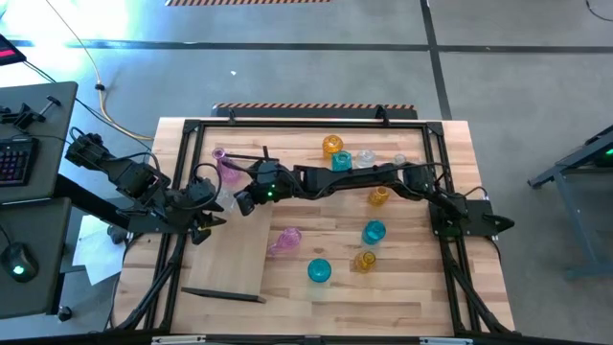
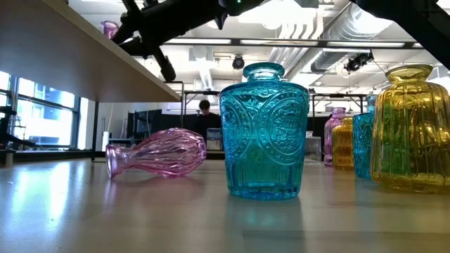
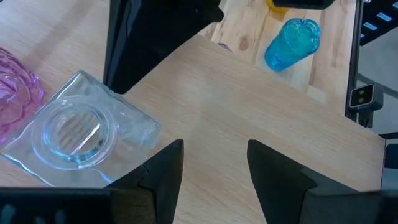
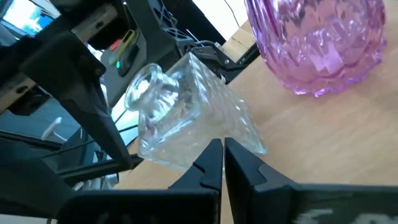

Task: Sort vases onto shelf
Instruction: Put the bottom left blue flower vase on the shelf

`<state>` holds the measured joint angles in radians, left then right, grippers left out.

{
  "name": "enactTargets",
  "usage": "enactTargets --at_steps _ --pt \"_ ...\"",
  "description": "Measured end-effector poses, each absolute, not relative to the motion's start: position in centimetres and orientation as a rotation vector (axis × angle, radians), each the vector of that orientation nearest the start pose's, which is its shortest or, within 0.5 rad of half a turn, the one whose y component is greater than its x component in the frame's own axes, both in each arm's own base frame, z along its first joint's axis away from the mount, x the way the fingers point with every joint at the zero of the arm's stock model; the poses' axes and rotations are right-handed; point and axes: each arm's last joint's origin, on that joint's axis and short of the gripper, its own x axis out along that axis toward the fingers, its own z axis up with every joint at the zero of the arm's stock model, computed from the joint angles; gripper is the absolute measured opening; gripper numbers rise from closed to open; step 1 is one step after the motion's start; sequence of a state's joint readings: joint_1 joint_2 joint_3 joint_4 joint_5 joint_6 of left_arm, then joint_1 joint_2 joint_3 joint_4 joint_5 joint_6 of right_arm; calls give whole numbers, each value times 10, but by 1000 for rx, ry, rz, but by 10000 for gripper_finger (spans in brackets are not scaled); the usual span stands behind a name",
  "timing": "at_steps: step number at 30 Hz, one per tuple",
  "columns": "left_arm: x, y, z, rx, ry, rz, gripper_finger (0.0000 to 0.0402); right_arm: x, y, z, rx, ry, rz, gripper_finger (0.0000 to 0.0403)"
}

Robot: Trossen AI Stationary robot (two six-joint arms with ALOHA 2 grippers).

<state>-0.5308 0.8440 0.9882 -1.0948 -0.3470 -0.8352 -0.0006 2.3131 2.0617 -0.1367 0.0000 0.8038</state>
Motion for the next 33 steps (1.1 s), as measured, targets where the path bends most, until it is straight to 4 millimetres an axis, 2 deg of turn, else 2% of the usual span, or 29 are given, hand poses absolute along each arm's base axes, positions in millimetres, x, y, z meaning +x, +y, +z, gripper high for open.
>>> enactTargets --at_steps 4,7,13,17,19,26,29,33 --pt "120 -59 318 -377 854 197 170 540 0 258 785 369 -159 0" --pt "120 -59 318 -376 850 198 170 535 -1 268 777 373 -169 0" --pt "126 -62 327 -362 772 130 170 505 -4 316 631 454 -324 0" --pt "128 -63 347 -331 673 71 170 481 -7 357 481 539 -439 0" --pt "127 -62 361 -307 614 67 170 465 -8 367 403 620 -488 0" --pt "107 -43 410 -187 429 210 170 406 -7 347 290 1037 -546 3" --pt "91 -32 416 -157 428 297 170 390 -6 338 270 1150 -555 19" --pt "71 -19 412 -205 447 357 170 375 -6 338 286 1163 -523 70"
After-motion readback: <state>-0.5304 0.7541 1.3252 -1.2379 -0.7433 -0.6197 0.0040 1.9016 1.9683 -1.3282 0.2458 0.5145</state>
